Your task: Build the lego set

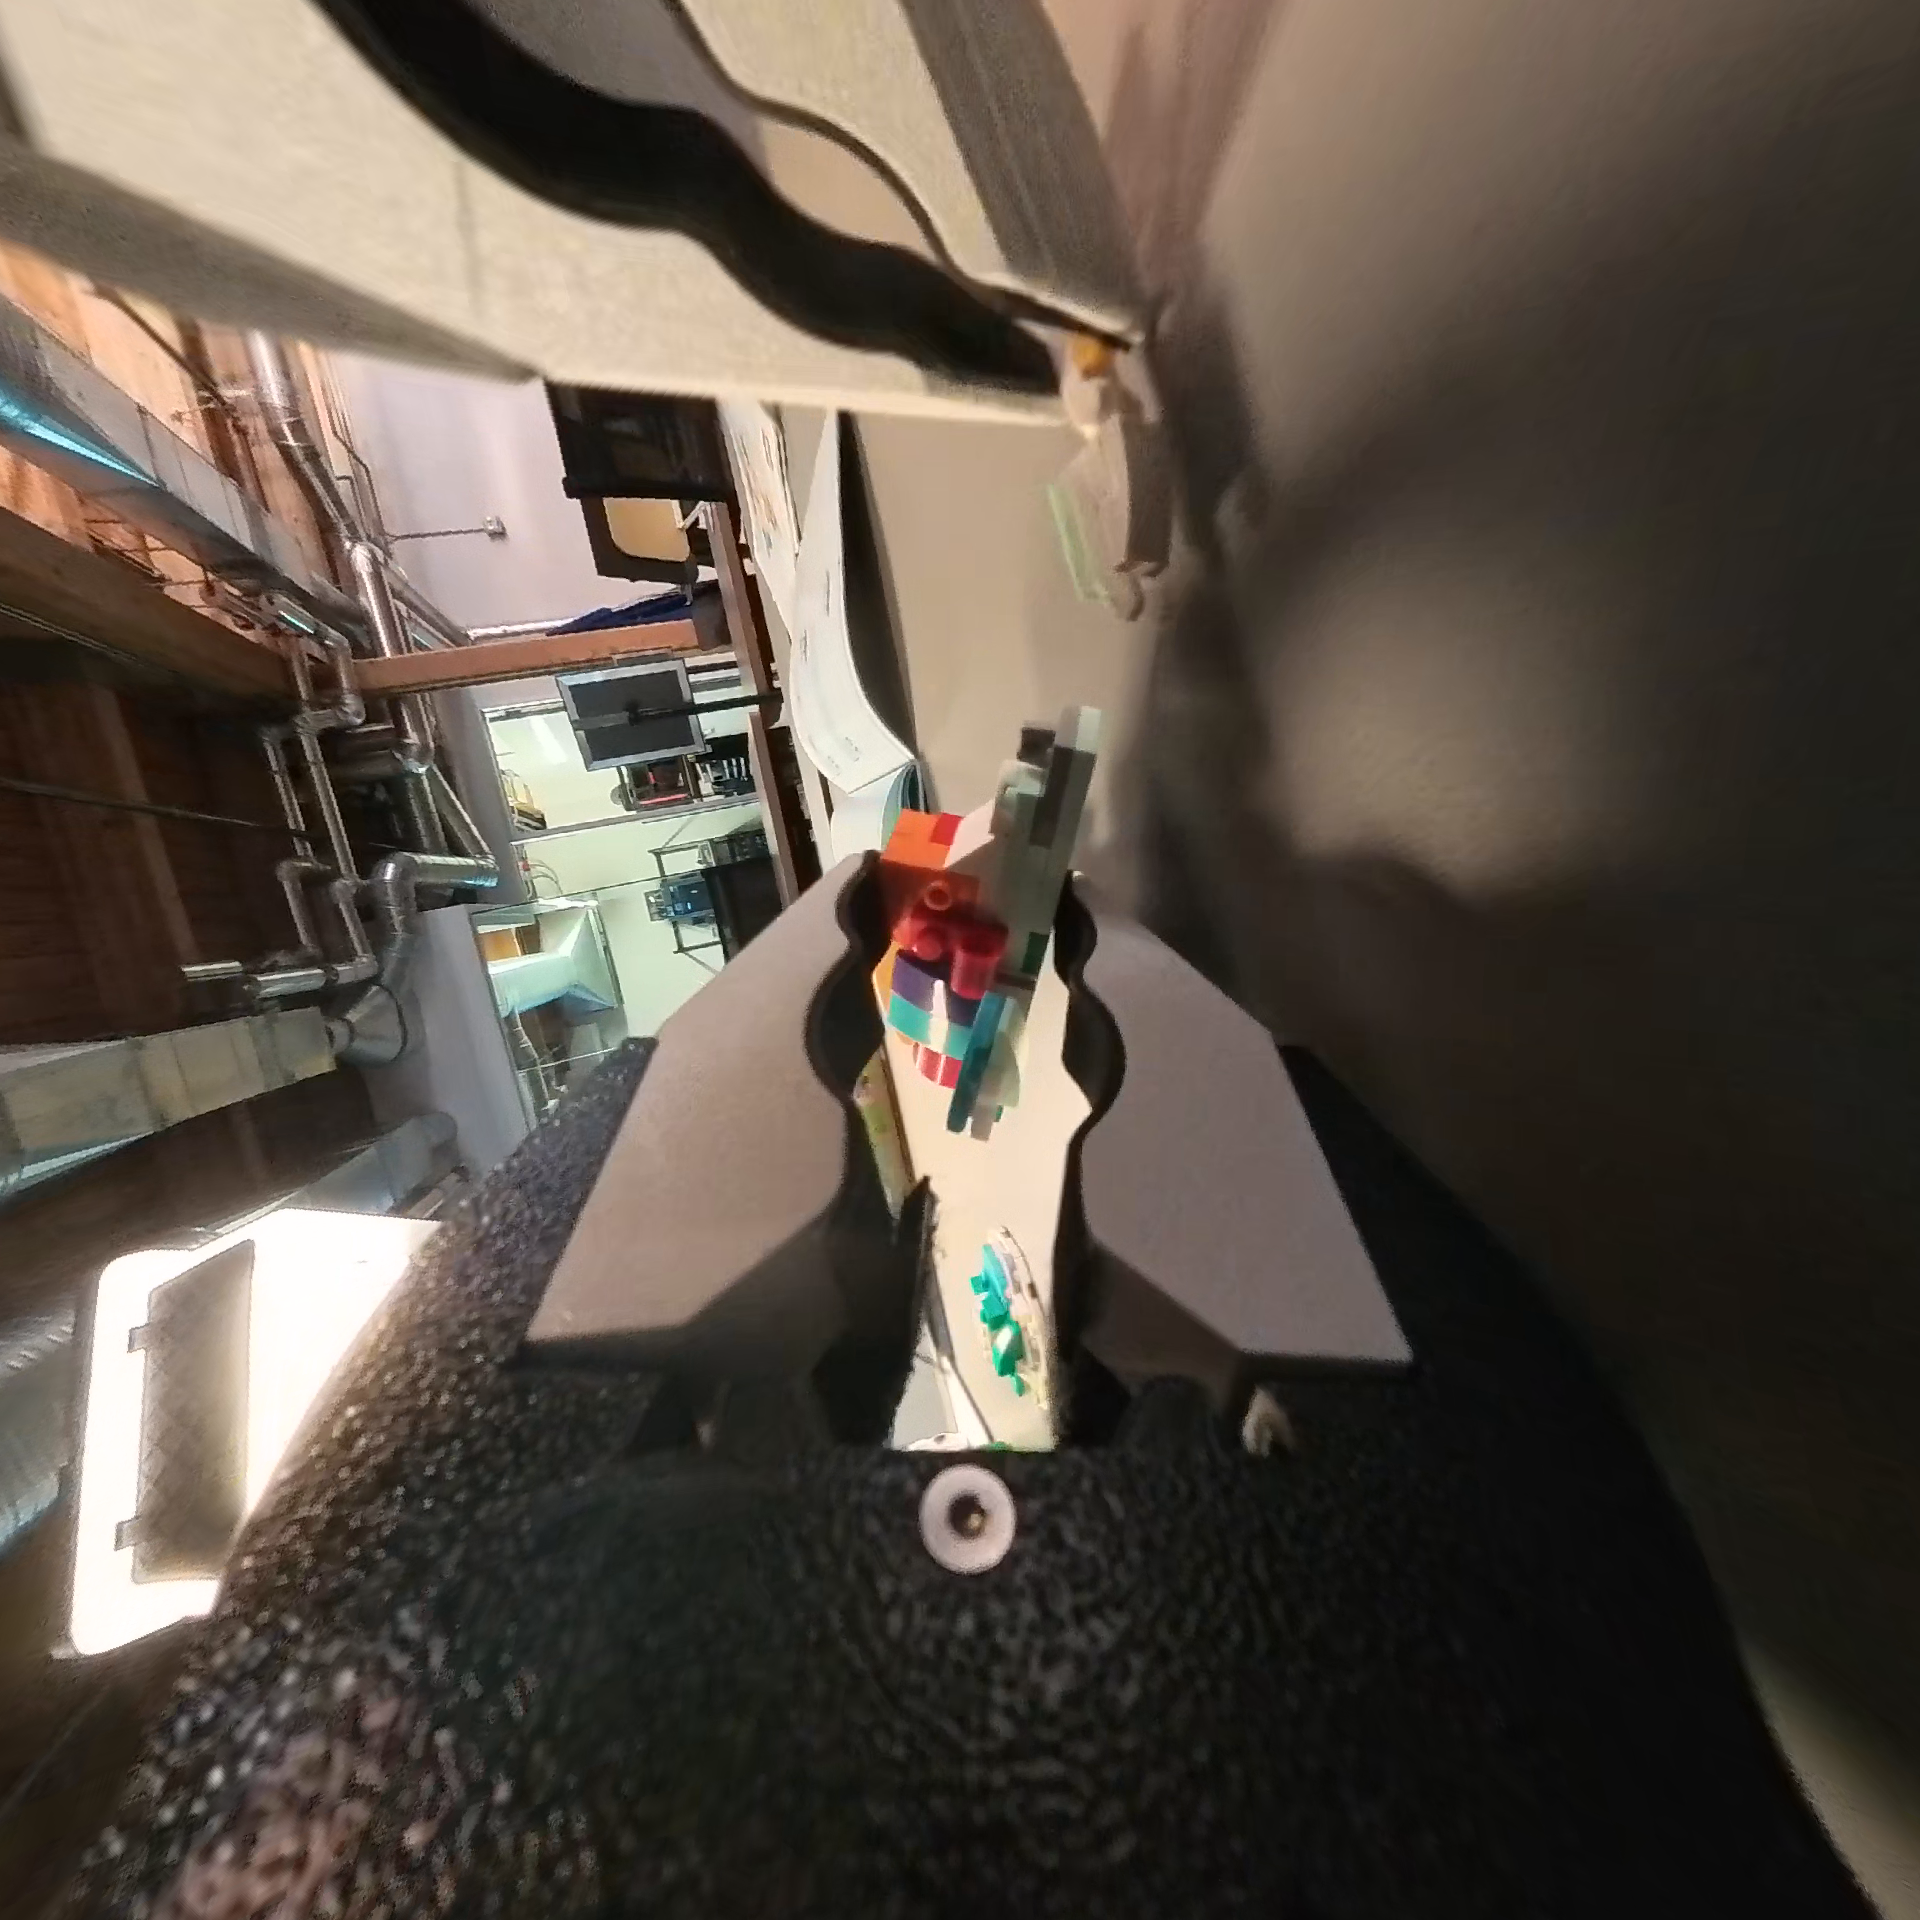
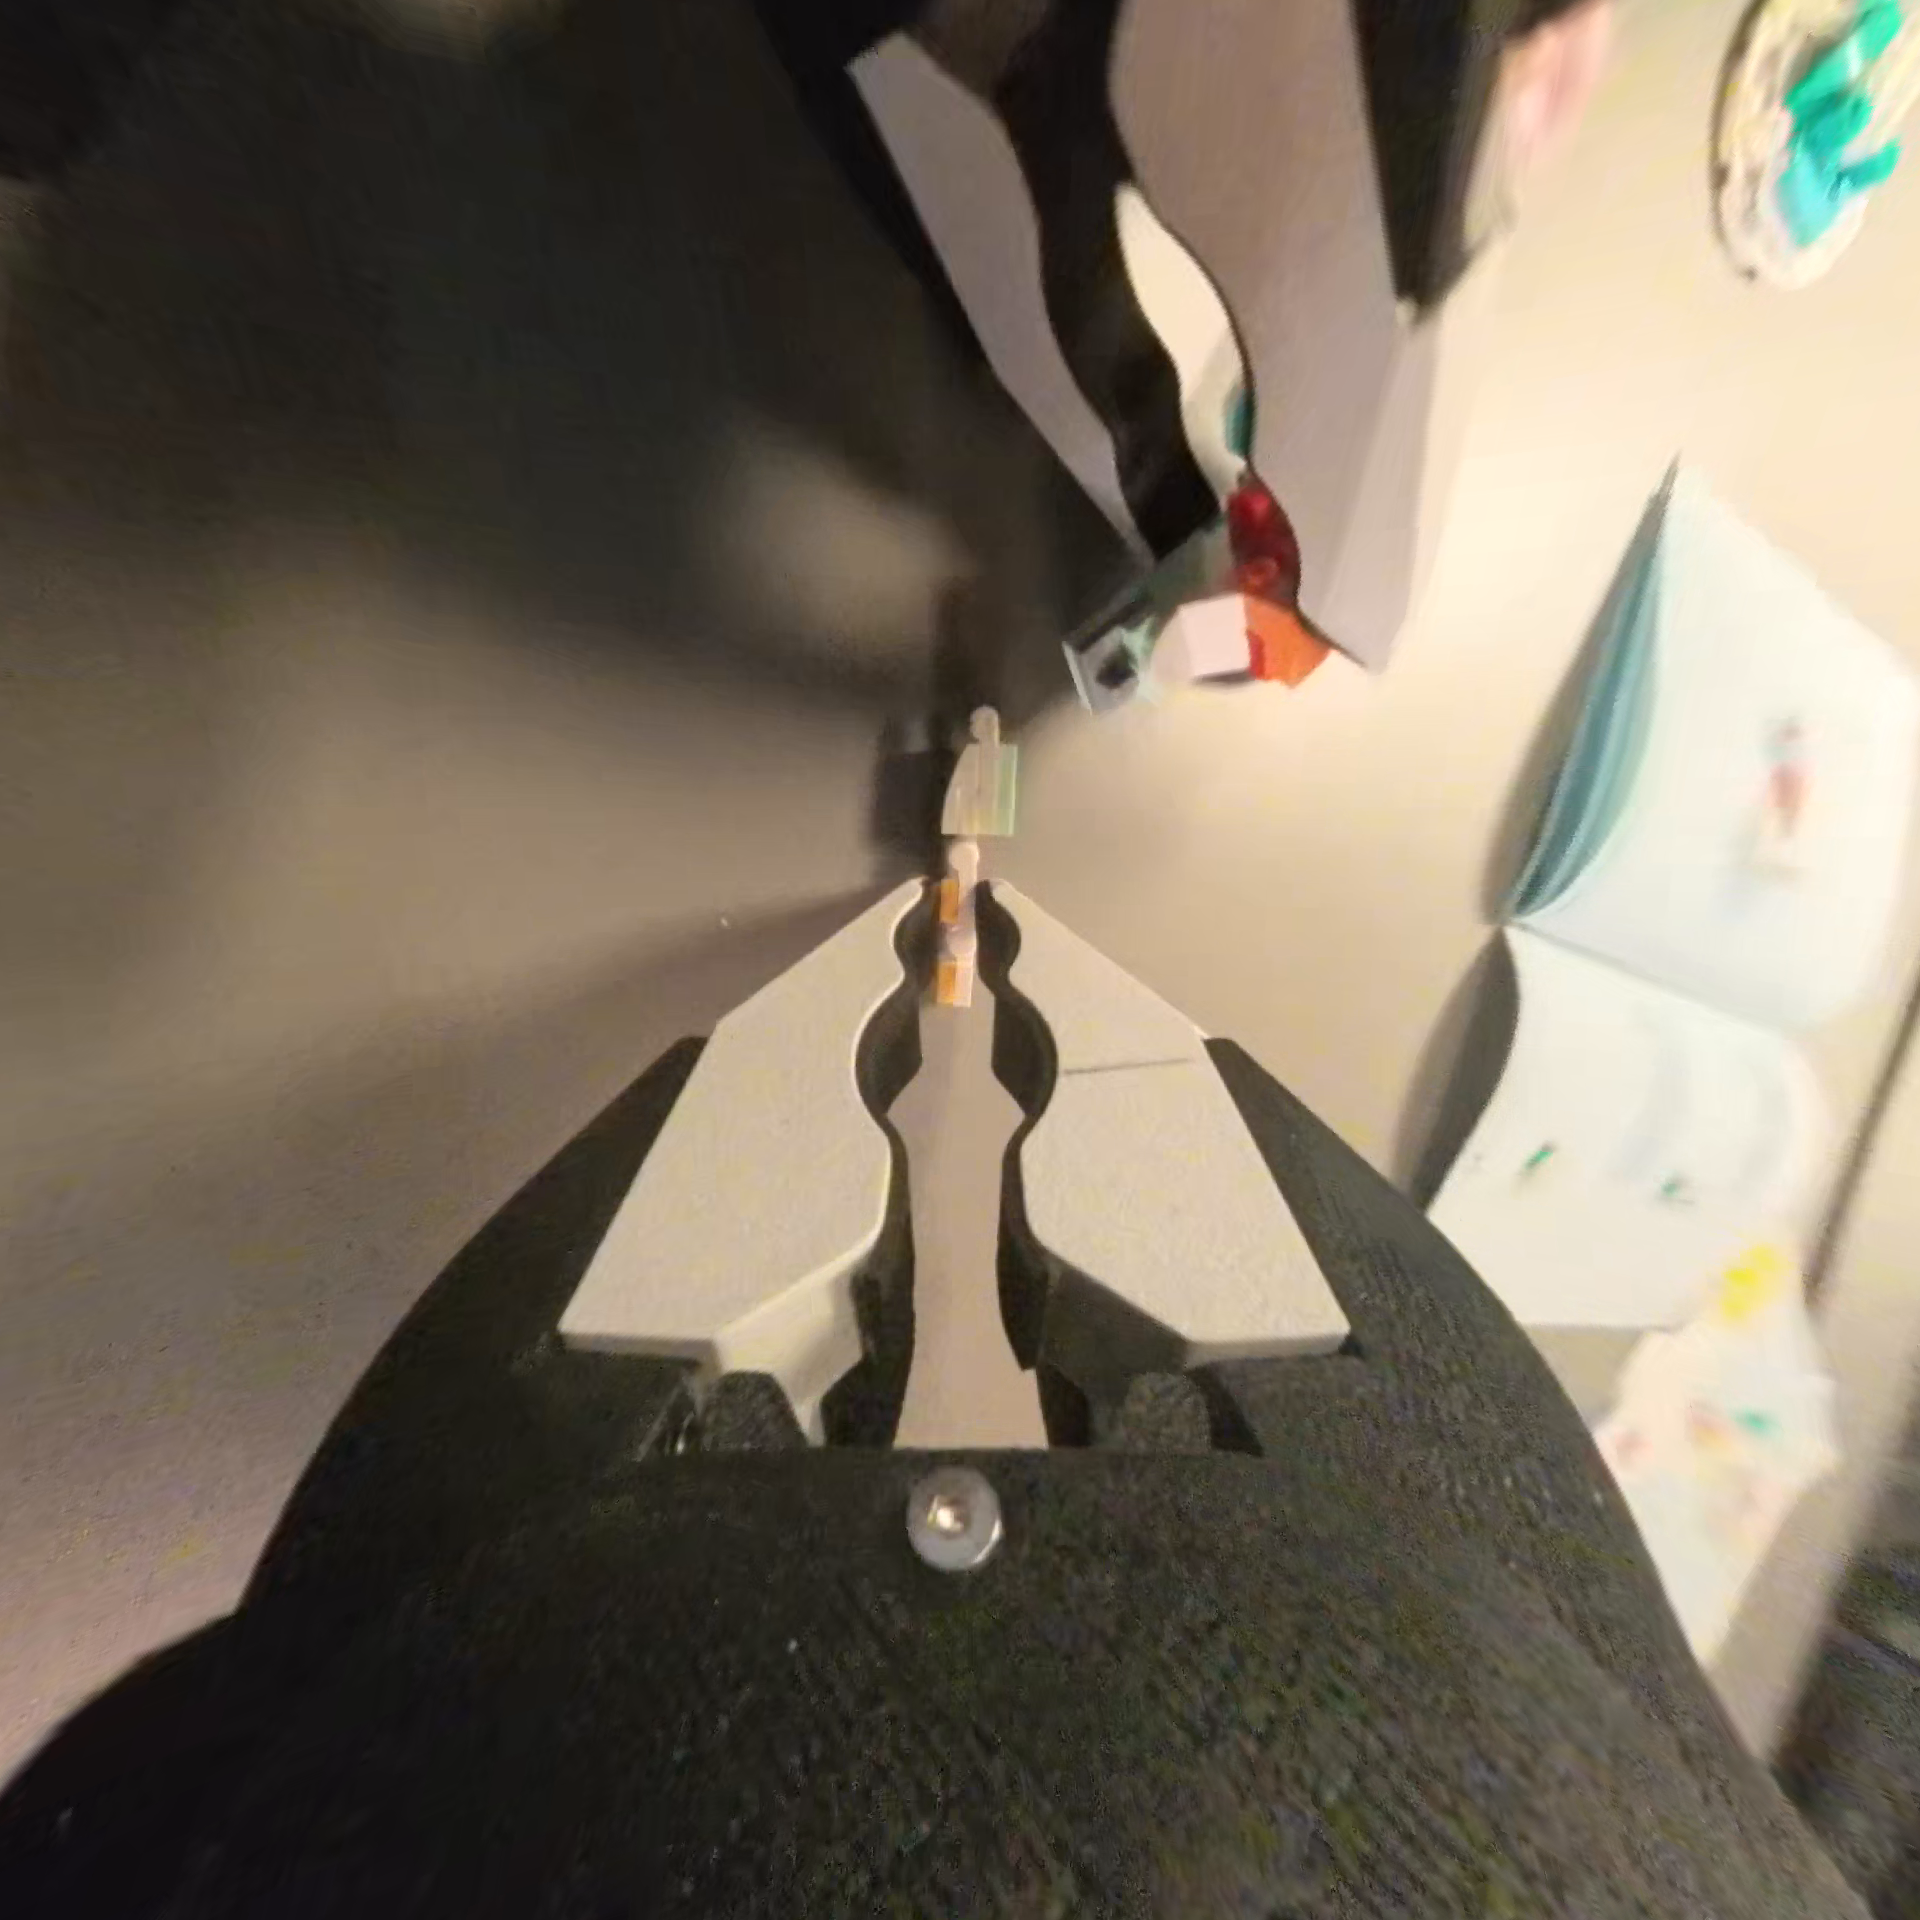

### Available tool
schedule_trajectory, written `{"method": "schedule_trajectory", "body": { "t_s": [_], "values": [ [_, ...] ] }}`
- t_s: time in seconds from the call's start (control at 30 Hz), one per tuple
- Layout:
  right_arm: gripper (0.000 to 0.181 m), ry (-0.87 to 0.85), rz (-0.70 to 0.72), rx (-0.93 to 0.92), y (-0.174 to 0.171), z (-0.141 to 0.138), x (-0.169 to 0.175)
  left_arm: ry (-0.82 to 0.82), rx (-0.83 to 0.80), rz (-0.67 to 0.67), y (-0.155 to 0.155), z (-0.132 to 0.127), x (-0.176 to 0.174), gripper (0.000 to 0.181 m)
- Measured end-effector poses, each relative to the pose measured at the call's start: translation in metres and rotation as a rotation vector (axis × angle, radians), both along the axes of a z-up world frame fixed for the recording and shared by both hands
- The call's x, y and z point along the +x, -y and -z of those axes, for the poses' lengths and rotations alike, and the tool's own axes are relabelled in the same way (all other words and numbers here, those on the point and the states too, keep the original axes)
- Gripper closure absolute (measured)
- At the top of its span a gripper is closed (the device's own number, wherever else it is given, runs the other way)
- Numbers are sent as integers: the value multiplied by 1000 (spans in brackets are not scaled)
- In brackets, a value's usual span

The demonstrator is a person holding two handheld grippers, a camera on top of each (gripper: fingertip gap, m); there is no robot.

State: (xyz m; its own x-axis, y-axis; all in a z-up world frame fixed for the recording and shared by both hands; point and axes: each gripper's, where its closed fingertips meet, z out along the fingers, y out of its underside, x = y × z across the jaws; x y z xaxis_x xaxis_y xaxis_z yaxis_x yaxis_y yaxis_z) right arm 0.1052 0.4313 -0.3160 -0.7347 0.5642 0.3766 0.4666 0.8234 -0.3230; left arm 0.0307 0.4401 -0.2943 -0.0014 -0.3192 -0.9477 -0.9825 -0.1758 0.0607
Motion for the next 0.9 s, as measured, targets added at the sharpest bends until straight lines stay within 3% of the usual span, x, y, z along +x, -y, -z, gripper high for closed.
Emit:
{"method": "schedule_trajectory", "body": {
  "t_s": [0.03,0.1,0.27,0.5,0.6,0.7,0.8,0.9],
  "values": [
    [175,-8,25,-58,0,0,-1,2,-1,0,0,0,0,152],
    [175,-4,73,-158,1,0,-1,8,-2,-1,0,0,-1,152],
    [150,-32,128,-329,7,-5,-7,19,-4,-1,0,0,-1,152],
    [163,-50,142,-380,12,-1,-17,17,-5,3,1,1,-2,152],
    [170,-167,93,-152,-6,-9,-27,33,14,-29,1,-6,-16,152],
    [170,-376,14,126,-24,-41,-44,73,102,-64,-1,-32,-39,153],
    [170,-585,-76,462,-41,-86,-63,3,229,-72,-5,-75,-59,153],
    [170,-704,-118,665,-53,-131,-80,-196,371,-62,-13,-132,-76,152]
  ]
}}
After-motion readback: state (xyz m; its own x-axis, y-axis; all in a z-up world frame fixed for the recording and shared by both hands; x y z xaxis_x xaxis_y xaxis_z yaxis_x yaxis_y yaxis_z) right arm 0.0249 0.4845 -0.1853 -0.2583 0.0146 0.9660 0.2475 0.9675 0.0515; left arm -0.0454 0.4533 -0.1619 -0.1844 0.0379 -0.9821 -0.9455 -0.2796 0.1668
